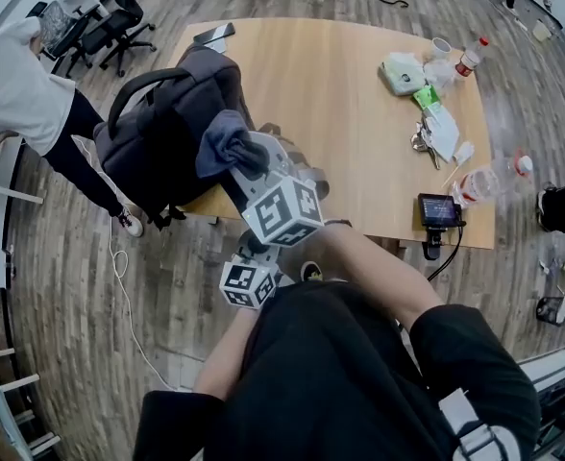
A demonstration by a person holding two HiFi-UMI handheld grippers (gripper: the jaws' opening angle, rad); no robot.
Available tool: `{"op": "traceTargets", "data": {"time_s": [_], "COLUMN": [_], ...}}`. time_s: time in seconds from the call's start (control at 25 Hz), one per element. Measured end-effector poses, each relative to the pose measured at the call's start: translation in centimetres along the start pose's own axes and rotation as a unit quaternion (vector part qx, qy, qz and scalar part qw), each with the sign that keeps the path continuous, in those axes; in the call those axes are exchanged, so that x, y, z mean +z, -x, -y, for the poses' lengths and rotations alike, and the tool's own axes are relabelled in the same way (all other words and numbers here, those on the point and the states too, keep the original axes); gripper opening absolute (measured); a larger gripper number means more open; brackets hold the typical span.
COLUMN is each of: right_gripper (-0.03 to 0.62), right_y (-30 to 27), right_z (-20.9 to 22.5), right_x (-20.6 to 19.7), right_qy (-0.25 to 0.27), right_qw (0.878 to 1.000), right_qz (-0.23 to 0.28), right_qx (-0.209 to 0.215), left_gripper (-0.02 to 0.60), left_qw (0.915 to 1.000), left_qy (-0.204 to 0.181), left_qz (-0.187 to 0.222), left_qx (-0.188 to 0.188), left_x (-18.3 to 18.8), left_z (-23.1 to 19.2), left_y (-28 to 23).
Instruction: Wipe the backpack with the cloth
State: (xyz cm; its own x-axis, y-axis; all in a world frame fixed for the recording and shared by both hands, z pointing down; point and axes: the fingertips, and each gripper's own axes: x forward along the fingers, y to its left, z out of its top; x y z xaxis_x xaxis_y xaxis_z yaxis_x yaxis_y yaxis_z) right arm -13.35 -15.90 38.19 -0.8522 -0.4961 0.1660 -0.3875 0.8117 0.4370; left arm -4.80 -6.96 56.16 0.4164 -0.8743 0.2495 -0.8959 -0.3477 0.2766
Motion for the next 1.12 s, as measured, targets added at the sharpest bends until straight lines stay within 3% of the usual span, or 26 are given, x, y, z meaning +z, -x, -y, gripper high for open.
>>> {"op": "traceTargets", "data": {"time_s": [0.2,0.52,0.72,1.12], "right_gripper": [0.118,0.118,0.118,0.118], "right_y": [1.9,6.3,6.5,3.1], "right_z": [-5.8,-12.3,-12.2,-7.4], "right_x": [-5.8,-11.1,-11.2,-6.1], "right_qy": [-0.01,-0.066,-0.088,-0.069], "right_qw": [0.994,0.968,0.971,0.993], "right_qz": [-0.078,-0.156,-0.144,-0.055], "right_qx": [0.077,0.183,0.172,0.082], "left_gripper": [0.06,0.06,0.06,0.06], "left_qw": [0.9994,0.9985,0.9984,0.9984], "left_qy": [0.021,0.017,0.018,-0.011], "left_qz": [-0.002,-0.018,-0.014,-0.003], "left_qx": [0.028,0.049,0.052,0.055], "left_x": [0.0,-0.8,-1.0,-0.3], "left_z": [-1.2,-1.9,-1.7,-1.2], "left_y": [-0.1,-0.3,-0.5,0.1]}}
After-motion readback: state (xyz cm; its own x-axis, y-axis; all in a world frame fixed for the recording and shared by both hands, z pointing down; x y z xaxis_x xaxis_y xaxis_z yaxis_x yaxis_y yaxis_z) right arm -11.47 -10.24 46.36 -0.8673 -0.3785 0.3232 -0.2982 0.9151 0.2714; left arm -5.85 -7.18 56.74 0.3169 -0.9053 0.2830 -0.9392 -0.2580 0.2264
